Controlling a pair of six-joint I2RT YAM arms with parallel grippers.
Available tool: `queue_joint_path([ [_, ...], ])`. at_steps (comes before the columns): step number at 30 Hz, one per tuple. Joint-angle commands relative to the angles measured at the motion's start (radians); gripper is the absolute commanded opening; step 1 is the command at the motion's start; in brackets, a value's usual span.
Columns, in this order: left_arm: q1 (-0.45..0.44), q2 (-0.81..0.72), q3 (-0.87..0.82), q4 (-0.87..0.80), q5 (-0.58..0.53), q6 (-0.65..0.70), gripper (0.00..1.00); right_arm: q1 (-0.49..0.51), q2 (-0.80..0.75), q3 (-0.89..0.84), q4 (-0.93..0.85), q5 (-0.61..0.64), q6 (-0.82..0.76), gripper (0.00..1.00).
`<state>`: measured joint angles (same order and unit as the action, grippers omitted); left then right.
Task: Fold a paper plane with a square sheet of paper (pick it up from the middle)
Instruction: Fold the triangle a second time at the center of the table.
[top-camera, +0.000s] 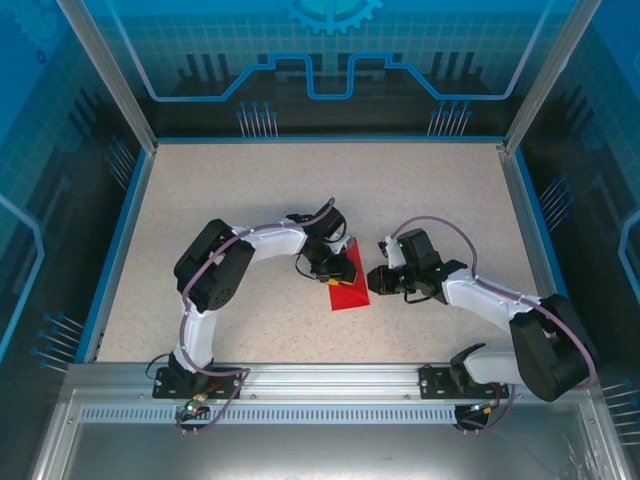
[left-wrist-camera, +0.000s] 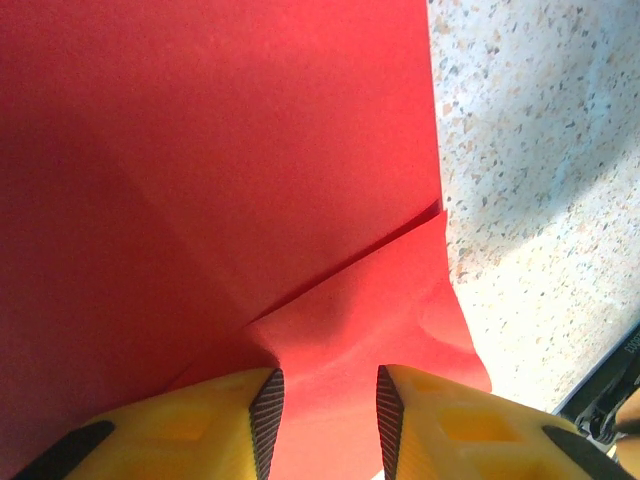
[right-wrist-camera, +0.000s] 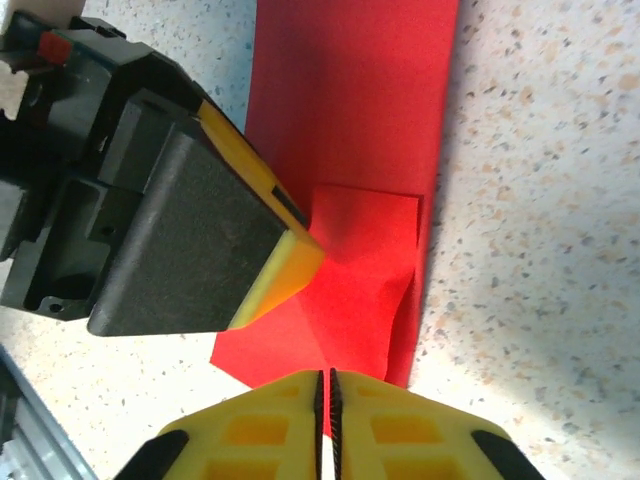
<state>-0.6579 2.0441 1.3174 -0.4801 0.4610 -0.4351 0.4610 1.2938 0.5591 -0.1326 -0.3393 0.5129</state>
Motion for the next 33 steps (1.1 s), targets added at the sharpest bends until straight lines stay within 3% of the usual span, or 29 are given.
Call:
queue_joint_path([
  [1, 0.005, 0.059, -0.004, -0.046, -0.067, 0.031, 0.36, -0.001, 0.002, -0.04, 0.026, -0.072, 0.047, 0.09],
  [18, 0.006, 0.07, 0.019, -0.059, -0.066, 0.041, 0.35, 0.031, 0.17, -0.035, 0.131, -0.088, 0.044, 0.06],
  [33, 0.017, 0.089, 0.03, -0.079, -0.062, 0.062, 0.36, 0.034, 0.178, -0.086, 0.092, -0.058, 0.036, 0.04],
])
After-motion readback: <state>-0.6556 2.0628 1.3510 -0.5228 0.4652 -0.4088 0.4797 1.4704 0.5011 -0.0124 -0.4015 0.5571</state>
